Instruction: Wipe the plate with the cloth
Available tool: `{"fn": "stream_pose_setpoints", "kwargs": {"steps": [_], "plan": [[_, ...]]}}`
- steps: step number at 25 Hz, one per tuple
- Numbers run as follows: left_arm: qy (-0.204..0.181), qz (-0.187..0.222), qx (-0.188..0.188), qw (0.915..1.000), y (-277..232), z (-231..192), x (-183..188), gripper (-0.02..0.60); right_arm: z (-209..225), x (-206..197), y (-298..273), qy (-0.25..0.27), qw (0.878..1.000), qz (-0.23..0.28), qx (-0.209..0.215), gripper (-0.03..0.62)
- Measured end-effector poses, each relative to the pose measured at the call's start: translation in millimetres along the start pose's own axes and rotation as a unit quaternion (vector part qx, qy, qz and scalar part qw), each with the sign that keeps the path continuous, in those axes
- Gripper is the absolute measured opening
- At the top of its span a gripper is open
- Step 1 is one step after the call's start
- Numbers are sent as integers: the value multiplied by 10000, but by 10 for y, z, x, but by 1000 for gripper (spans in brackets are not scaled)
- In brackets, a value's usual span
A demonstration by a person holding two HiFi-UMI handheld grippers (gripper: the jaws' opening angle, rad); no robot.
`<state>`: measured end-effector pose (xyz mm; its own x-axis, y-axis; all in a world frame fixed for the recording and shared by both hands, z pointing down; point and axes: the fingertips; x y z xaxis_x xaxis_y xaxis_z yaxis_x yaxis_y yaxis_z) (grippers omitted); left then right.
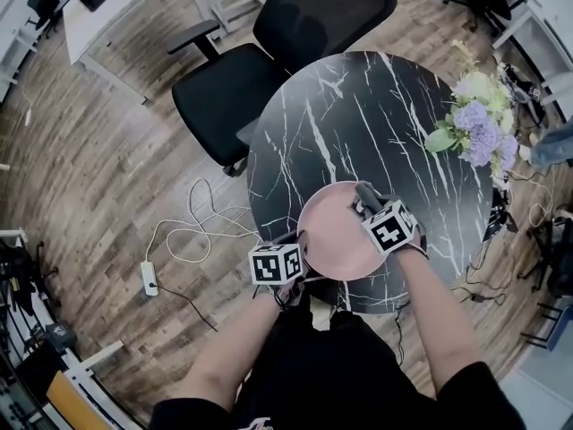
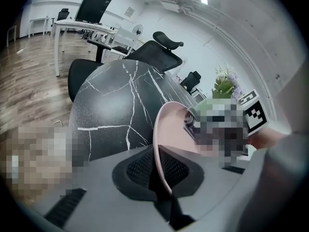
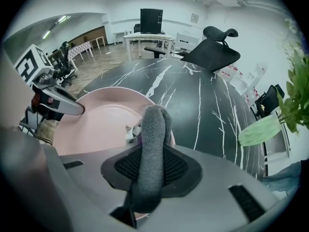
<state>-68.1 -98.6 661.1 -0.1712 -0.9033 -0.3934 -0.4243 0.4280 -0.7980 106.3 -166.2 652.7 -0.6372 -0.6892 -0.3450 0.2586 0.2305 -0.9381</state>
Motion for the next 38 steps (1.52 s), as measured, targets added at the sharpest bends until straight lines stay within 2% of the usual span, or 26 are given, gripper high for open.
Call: {"fn": "stream_pose_setpoints", "kwargs": {"steps": [6,15,22,27,32,38], "plan": [[49,-55,-66,10000,-2,8,-24,40,-74,186,-99,101,9999,-14,22,109],[126,-126,-109,9998,-14,3,-39,41,-446,530,-238,290,9989,153,330,109],[183,-96,-94,9997,-24,-6,-44,41,-730,615,-305,420,9969,340,574,109],[222,-38,-69,9997,-20,-6,-33,40,-912,618,-299,245,9946,516,869,109],[224,3,-9,9997,-11,-13,-20,37,-1051,589,-269,-263,9882,812,1275,109],[307,77,25,9995,-15,-14,-15,35,-1268,526,-236,-639,9803,890,1643,109]]}}
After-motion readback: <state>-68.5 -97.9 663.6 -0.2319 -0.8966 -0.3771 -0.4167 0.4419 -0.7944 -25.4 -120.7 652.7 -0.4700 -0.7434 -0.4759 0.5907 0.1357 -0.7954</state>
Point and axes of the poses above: the fingertips, and each gripper's own axes: y backward along the fingers, z to its right, x out of its top, and after that the axes turned 7 degrees about x, right-handed
